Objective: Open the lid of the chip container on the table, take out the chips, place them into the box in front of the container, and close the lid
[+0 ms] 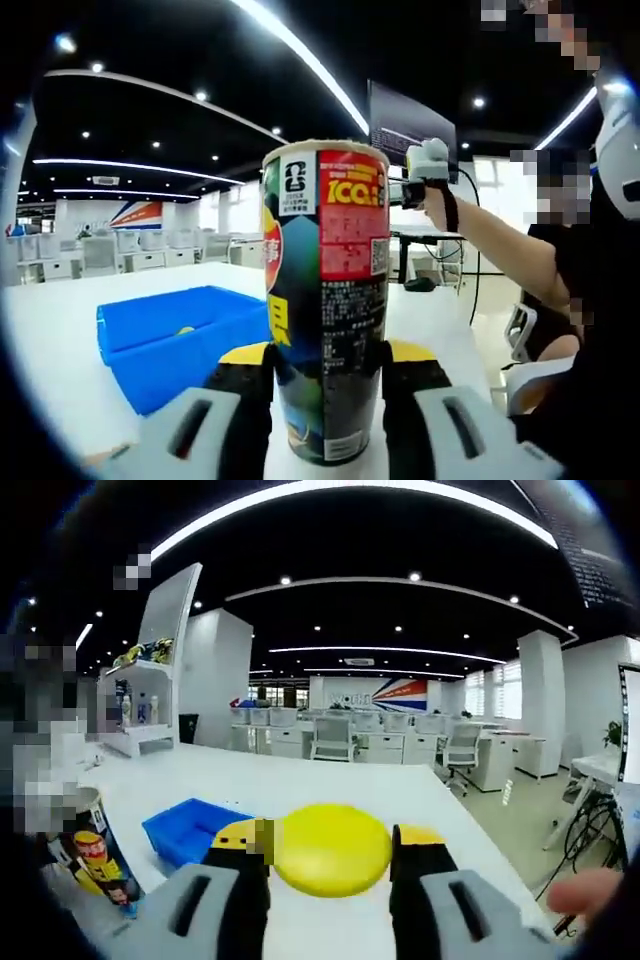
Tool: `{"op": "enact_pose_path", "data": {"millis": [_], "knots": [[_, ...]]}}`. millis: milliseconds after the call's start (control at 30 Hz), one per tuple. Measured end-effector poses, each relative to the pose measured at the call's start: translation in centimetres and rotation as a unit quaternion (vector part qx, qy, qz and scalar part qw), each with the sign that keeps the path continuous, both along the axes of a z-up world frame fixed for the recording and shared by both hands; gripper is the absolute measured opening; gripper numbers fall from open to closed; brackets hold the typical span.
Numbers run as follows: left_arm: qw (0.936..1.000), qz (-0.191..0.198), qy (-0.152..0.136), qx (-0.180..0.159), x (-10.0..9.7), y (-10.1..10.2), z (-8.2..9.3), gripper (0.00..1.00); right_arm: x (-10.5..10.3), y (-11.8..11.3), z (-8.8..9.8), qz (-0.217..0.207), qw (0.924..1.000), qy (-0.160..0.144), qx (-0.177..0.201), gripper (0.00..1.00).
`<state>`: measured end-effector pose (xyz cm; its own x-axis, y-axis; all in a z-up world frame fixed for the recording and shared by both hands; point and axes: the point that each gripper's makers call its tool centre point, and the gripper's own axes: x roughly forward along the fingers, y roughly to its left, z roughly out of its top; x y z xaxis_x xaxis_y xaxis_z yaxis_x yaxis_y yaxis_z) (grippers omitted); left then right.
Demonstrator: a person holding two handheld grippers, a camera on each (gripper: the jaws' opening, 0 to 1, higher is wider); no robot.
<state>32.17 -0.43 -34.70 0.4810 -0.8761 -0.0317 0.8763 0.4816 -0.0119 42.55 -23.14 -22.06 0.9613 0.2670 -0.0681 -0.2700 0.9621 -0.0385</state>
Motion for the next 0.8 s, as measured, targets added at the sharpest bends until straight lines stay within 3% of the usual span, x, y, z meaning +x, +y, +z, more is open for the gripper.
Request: {"op": "enact_pose_path", "data": {"millis": [267, 400, 500, 667, 800], "knots": [[1.0000, -0.003, 0.001, 0.001, -0.2, -0.1, 0.0, 0.43, -0.7, 2.5, 0.8, 0.051, 0.9986, -0.006, 0.009, 0.45], [1.0000, -0.004, 0.001, 0.001, -0.2, -0.1, 0.0, 0.43, -1.4, 4.8, 1.3, 0.103, 0.9942, -0.002, 0.033, 0.45], [1.0000, -0.005, 0.002, 0.003, -0.2, -0.1, -0.1, 0.43, -1.6, 5.5, 1.8, 0.114, 0.9927, -0.008, 0.038, 0.45], [1.0000, -0.006, 0.003, 0.006, -0.2, 0.0, -0.2, 0.43, -2.6, 7.8, 2.5, 0.165, 0.9842, -0.002, 0.063, 0.45], [1.0000, -0.006, 0.004, 0.006, -0.2, 0.0, -0.3, 0.43, -3.5, 9.7, 3.0, 0.187, 0.9806, -0.007, 0.058, 0.45]]}}
